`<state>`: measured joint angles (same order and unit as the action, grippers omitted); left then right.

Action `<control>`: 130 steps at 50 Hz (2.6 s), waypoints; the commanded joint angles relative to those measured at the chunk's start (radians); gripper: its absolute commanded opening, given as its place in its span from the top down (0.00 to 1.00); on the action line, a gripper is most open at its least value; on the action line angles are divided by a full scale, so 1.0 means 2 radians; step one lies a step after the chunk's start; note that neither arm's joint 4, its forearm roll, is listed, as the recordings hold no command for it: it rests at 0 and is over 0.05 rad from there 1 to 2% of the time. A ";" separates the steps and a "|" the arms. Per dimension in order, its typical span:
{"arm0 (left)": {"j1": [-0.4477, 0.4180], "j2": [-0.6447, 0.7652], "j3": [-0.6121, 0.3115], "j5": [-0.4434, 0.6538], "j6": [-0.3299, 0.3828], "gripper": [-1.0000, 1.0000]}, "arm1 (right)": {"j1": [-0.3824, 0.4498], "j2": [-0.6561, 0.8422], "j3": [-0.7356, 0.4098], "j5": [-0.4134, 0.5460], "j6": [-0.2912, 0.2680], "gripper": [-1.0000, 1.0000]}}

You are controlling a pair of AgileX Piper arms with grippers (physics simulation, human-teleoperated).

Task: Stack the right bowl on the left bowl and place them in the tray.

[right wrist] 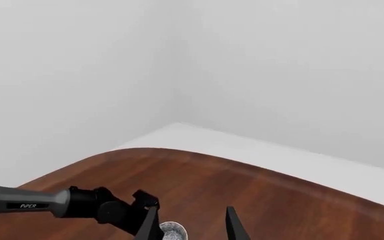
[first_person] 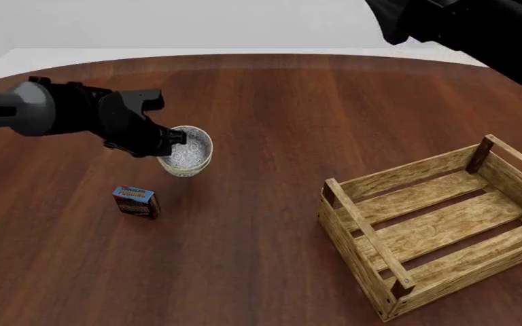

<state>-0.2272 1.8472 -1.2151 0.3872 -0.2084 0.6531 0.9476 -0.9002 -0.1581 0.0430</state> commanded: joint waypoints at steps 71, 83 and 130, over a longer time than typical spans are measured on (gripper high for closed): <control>-0.368 -0.106 -0.208 0.159 -0.113 1.00 | -0.085 -0.220 -0.053 0.134 0.000 0.00; -0.405 -0.086 -0.218 0.144 -0.122 1.00 | -0.093 -0.241 -0.063 0.150 0.003 0.00; -0.443 0.113 -0.362 0.126 -0.124 1.00 | -0.123 -0.242 -0.045 0.117 0.039 0.00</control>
<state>-1.1279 1.9809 -1.8423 0.6313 -0.4799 0.4113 0.4735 -0.9963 0.0744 0.1064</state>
